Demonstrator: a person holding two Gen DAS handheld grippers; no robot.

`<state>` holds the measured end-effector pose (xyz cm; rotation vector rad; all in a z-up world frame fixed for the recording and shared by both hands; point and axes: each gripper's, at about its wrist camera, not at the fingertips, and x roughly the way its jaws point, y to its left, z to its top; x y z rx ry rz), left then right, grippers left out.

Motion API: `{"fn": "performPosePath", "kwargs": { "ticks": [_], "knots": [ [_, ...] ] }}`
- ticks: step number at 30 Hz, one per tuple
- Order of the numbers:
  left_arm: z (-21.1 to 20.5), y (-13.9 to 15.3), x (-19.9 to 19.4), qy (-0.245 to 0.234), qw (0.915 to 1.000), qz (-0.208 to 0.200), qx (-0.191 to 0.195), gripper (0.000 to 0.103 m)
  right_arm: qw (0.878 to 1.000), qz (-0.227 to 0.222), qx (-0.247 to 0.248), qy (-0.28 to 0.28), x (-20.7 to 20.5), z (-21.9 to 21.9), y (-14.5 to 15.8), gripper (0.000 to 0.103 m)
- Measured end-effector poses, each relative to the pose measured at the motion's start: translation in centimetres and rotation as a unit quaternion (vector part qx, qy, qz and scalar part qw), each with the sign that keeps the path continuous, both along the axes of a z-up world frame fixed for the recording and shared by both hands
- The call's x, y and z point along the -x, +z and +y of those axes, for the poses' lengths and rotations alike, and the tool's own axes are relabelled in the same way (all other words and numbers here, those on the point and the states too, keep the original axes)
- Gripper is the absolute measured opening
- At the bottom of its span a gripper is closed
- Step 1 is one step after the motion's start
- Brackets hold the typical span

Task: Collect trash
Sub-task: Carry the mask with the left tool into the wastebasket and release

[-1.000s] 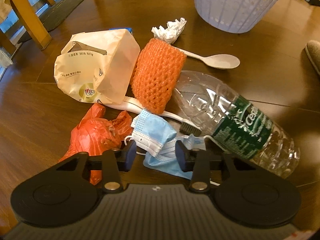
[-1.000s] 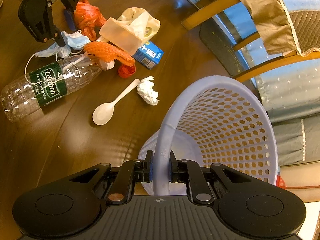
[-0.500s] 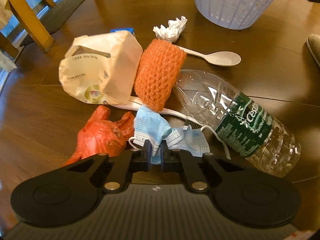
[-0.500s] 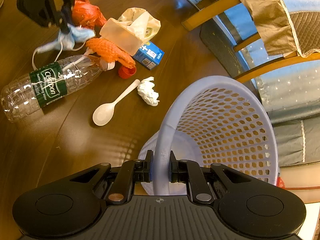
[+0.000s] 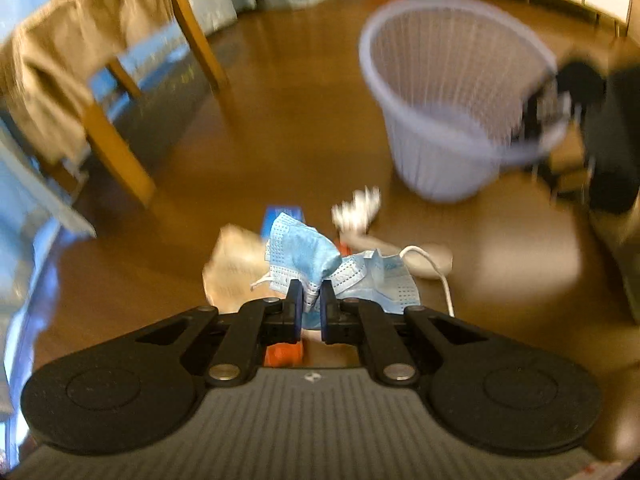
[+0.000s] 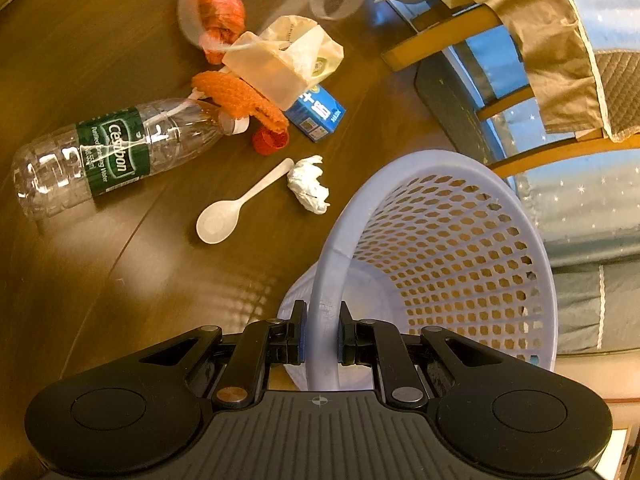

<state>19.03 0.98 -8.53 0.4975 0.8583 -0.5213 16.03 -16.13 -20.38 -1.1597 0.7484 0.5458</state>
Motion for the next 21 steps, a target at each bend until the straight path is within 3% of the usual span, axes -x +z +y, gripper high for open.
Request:
{"fn": "performPosePath", "kwargs": {
  "ticks": [7,13,21],
  "knots": [
    [-5.1,5.6,-2.3,-0.043,0.9970,-0.041,0.049,0.006,1.000,-0.005,0.006,0.011,0.3,0.1,0.0,0.010],
    [-10.3,5.6,-3.9,-0.086,0.9936,-0.039,0.062,0.006,1.000,-0.003,0.004,0.012,0.4,-0.1,-0.1,0.010],
    [-14.4,4.5,-6.1,-0.103,0.9914,-0.032,0.075,0.007,1.000,0.001,-0.001,0.011,0.7,-0.3,0.1,0.010]
  ]
}}
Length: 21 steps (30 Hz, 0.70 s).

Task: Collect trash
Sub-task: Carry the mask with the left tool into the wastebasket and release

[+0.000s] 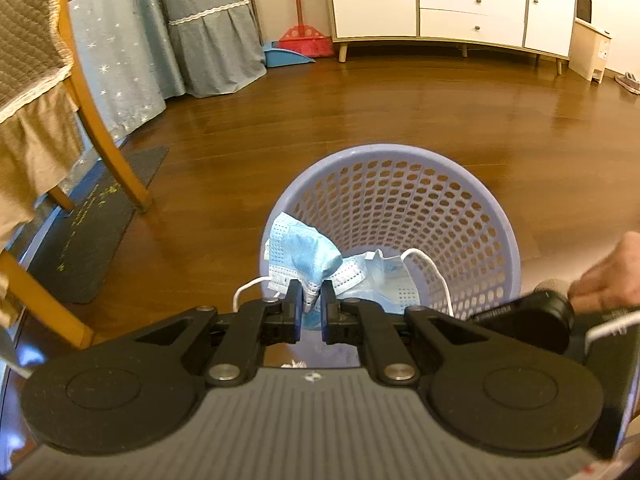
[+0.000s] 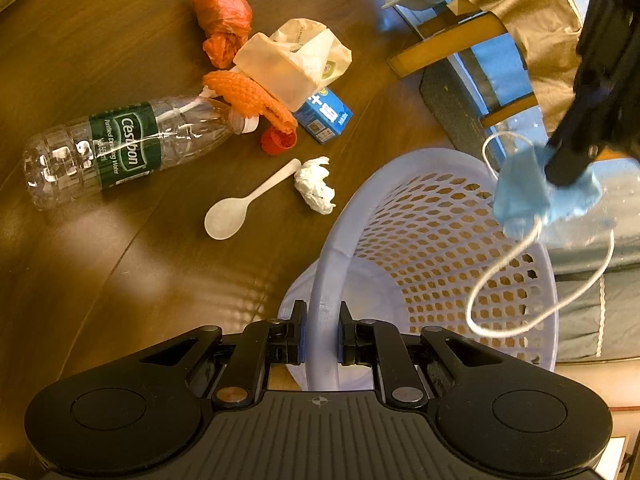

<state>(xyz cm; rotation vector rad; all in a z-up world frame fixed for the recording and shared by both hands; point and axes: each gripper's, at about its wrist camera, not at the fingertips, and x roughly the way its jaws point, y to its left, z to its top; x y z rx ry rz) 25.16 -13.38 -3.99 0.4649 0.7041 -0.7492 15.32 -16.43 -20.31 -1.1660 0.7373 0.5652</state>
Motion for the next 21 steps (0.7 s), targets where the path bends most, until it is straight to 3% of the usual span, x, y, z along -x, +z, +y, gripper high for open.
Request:
{"fn": "performPosePath", "kwargs": {
  "ticks": [5,11,16,21],
  "knots": [
    [-1.0,-0.9,-1.5,-0.007,0.9998,0.015,0.012,0.017,1.000,0.002,-0.004,-0.003,0.0,0.0,0.0,0.010],
    [-1.1,-0.2,-1.8,-0.007,0.9996,0.009,0.025,0.021,1.000,0.003,-0.006,-0.006,-0.1,0.0,0.1,0.010],
    [1.2,0.9,-1.1,0.008,0.9997,-0.004,0.024,0.027,1.000,0.002,-0.006,-0.007,-0.1,0.0,0.1,0.010],
    [6.3,-0.3,0.5,0.068,0.9977,0.008,0.004,0.050,1.000,0.000,0.001,-0.004,0.0,0.1,-0.1,0.010]
  ]
}}
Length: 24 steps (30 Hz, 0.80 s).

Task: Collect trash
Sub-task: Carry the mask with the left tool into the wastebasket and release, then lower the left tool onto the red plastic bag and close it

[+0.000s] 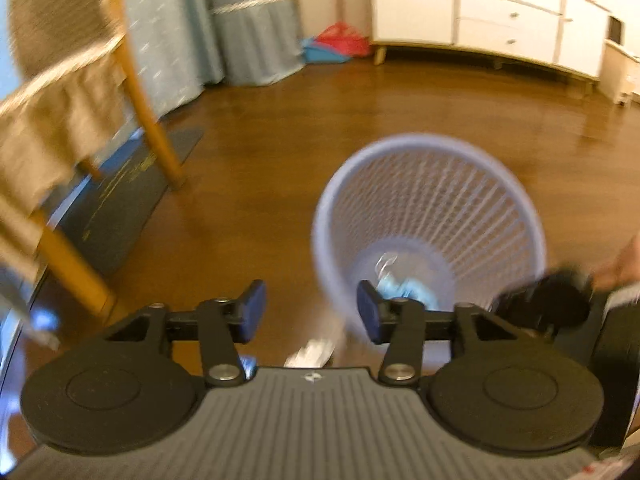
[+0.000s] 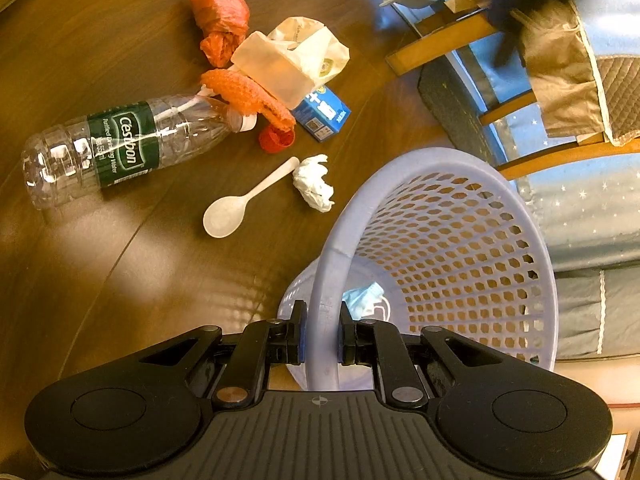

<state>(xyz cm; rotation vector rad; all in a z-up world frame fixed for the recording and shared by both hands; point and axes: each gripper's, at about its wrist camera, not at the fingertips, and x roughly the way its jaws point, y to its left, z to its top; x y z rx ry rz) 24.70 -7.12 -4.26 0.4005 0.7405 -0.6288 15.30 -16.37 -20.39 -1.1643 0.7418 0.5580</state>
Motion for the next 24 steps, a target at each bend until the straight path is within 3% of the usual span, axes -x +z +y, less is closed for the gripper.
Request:
{"fn": "performPosePath", "kwargs": {
  "ticks": [10,15,24],
  "knots": [
    [9.9,-6.4,3.8,0.086,0.9926,0.041,-0.076,0.058,1.000,-0.007,0.013,0.004,0.0,0.2,-0.5,0.010],
    [12.4,-9.1,5.1,0.089,0.9897,0.045,-0.102,0.065,1.000,-0.008,0.013,0.002,-0.2,0.4,-0.6,0.010],
    [16.1,-14.0,5.1,0.100,0.9814,0.047,-0.157,0.065,1.000,-0.006,0.015,-0.005,-0.5,0.9,-0.4,0.010]
  ]
}}
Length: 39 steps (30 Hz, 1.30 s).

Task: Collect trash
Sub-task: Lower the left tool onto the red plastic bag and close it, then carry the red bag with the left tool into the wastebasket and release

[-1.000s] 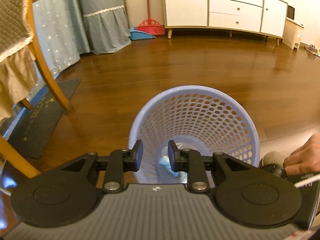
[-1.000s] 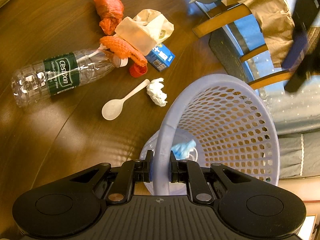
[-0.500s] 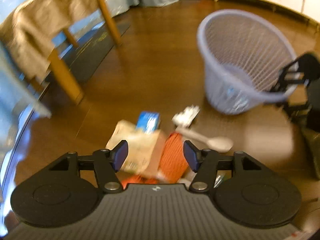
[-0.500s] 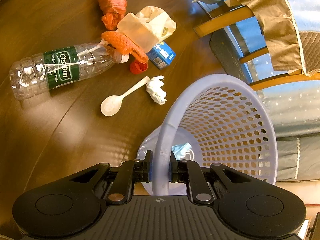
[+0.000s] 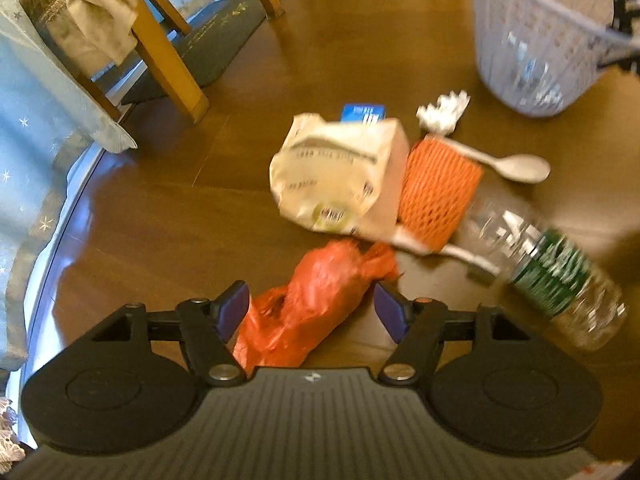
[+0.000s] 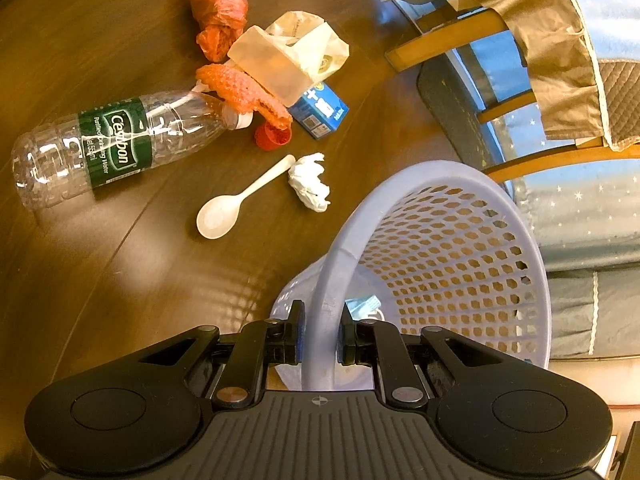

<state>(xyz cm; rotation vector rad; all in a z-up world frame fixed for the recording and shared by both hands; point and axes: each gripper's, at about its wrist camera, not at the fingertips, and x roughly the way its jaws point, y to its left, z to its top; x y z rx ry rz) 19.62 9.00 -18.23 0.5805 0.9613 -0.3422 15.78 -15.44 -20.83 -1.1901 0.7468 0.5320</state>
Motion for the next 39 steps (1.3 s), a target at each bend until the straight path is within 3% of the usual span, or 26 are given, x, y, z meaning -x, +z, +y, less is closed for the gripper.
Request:
{"fn": "performPosePath", "kwargs": {
  "ticks": [14,19,21,29,39],
  "knots": [
    [0.5,-6.2,-2.3,-0.035,0.9982,0.020,-0.045,0.064,1.000,-0.003,0.000,0.001,-0.3,0.4,0.1,0.011],
    [0.6,-7.3,-2.7,-0.039,0.9972,0.032,-0.056,0.052,1.000,-0.003,0.001,0.001,-0.4,0.4,0.0,0.011],
    [0.5,-7.7,-2.6,-0.044,0.9964,0.037,-0.062,0.041,1.000,-0.003,0.001,0.000,-0.4,0.5,0.1,0.011],
    [0.4,-7.1,-2.1,-0.039,0.9962,0.046,-0.063,0.018,1.000,-0.003,0.002,0.002,-0.3,0.6,0.1,0.011],
    [-0.2,-4.4,-0.2,-0.049,0.9962,0.048,-0.054,0.015,1.000,-0.004,0.004,0.006,-0.2,0.6,0.0,0.011]
  ]
}}
